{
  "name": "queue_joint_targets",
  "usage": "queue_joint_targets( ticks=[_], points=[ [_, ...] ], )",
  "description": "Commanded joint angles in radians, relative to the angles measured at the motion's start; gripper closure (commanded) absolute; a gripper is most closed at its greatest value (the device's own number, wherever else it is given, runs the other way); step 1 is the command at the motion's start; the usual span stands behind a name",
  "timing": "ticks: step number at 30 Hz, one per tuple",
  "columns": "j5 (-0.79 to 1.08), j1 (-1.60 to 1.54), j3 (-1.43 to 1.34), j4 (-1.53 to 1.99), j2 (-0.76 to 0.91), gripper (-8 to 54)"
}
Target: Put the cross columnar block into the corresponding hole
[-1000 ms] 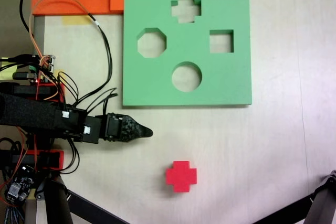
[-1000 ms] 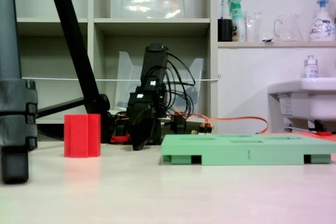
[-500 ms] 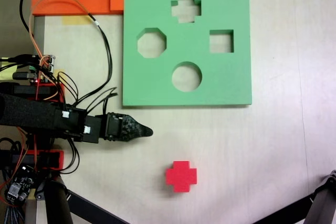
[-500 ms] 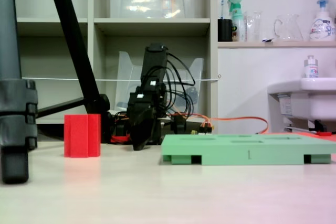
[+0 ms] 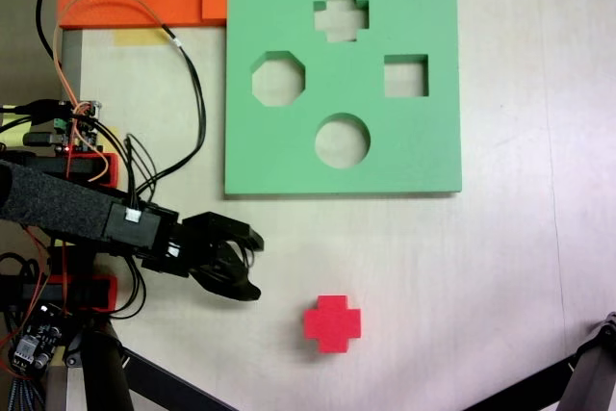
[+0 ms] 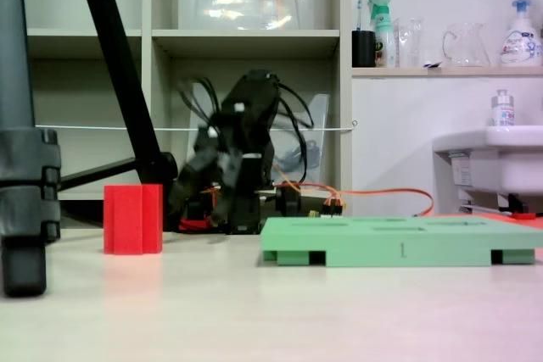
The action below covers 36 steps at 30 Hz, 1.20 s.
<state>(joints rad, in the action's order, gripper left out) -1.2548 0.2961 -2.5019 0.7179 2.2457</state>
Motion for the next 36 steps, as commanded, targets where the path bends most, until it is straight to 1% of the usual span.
queue_joint_targets(
  ticks=[1,6,8,9,10,13,15,16,18,20,24,25,29,36],
  points=[
    [-0.028,0.040,0.067,0.230,0.054,19.0],
    [-0.034,0.029,0.172,0.399,0.054,19.3],
    [-0.029,0.031,0.258,0.476,0.054,19.3],
    [-0.031,0.037,0.308,0.495,0.041,20.6],
    [-0.028,0.044,0.347,0.512,0.023,21.4],
    [-0.012,0.052,0.474,0.586,-0.049,21.5],
    [0.054,0.077,0.612,0.661,-0.137,21.0],
    [0.074,0.084,0.689,0.719,-0.192,19.2],
    [0.106,0.083,0.853,0.830,-0.316,9.2],
    [0.135,0.058,0.973,0.850,-0.394,0.9],
    [0.127,0.055,1.101,0.850,-0.532,-6.6],
    [0.100,0.055,1.129,0.847,-0.571,-6.6],
    [0.103,0.078,1.186,0.844,-0.707,-6.6],
    [0.091,0.083,1.200,0.767,-0.824,-6.6]
  ],
)
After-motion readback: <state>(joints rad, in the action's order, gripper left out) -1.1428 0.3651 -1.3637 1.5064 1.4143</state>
